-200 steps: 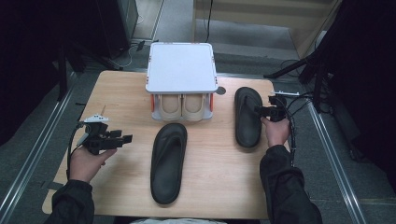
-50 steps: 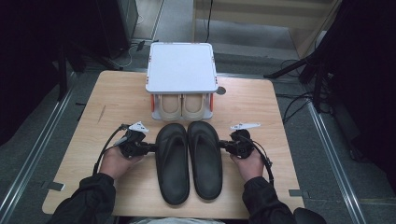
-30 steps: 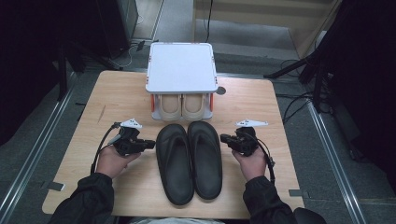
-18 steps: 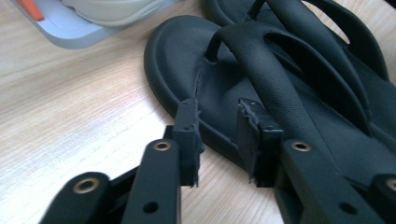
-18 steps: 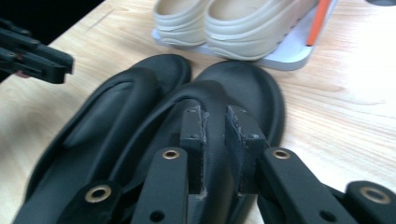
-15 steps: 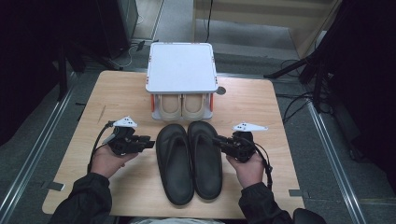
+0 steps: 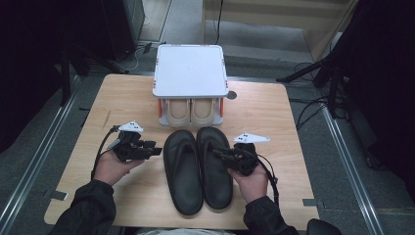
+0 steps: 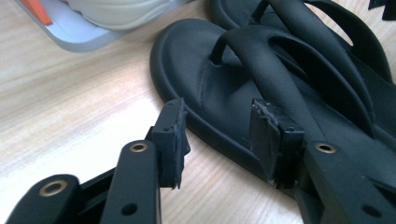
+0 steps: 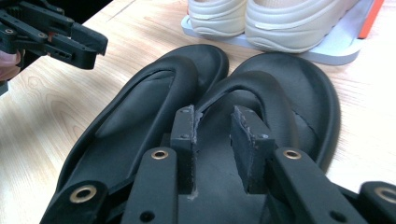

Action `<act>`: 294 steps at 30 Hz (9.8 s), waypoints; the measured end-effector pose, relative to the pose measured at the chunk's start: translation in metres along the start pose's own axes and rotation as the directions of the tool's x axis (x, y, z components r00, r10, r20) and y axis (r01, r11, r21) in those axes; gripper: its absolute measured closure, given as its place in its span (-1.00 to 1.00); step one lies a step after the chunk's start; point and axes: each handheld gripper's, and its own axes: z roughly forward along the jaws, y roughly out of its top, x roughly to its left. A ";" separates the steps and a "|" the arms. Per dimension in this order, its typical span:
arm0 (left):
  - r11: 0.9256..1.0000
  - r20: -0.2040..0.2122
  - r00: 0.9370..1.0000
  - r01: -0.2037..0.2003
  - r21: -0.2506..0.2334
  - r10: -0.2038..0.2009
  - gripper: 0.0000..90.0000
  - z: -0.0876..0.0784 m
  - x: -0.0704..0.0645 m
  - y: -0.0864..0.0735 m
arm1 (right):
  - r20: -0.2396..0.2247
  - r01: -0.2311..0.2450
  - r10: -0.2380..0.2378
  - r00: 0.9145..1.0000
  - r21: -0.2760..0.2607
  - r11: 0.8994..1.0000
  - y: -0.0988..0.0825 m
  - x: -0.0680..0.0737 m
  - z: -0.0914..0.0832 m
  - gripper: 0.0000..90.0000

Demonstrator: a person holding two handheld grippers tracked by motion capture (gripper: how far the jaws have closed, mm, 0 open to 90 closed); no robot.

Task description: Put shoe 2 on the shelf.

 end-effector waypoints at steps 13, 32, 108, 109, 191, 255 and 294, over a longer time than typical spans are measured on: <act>1.000 -0.006 1.000 0.001 -0.012 -0.001 0.09 0.000 0.001 0.002 | 0.008 0.001 -0.001 1.000 0.016 1.000 -0.003 0.021 0.017 0.35; 1.000 0.001 1.000 -0.004 -0.031 0.004 0.07 0.000 0.001 0.007 | 0.102 0.008 -0.013 0.995 0.053 0.999 -0.015 0.045 0.039 0.03; 0.986 -0.011 0.994 0.108 -0.126 -0.110 0.00 -0.022 0.036 0.010 | -0.099 0.090 -0.072 0.993 0.186 0.978 -0.003 0.015 0.031 0.71; 0.986 -0.014 0.993 0.111 -0.128 -0.113 0.00 -0.023 0.037 0.010 | -0.110 0.100 -0.080 0.991 0.187 0.977 -0.002 0.014 0.031 0.71; 0.973 -0.067 0.979 0.183 -0.139 -0.193 -0.05 -0.051 0.053 -0.021 | 0.043 0.032 -0.038 0.998 0.128 0.991 0.259 -0.010 0.072 0.71; 0.977 0.006 0.985 0.171 -0.131 -0.172 -0.04 -0.044 0.048 -0.016 | 0.408 -0.312 0.355 0.841 -0.171 0.935 0.291 -0.006 0.142 0.41; 0.979 -0.008 0.986 0.166 -0.118 -0.168 -0.04 -0.044 0.048 -0.018 | 0.230 -0.204 0.213 0.950 -0.063 0.977 0.284 0.000 0.091 0.35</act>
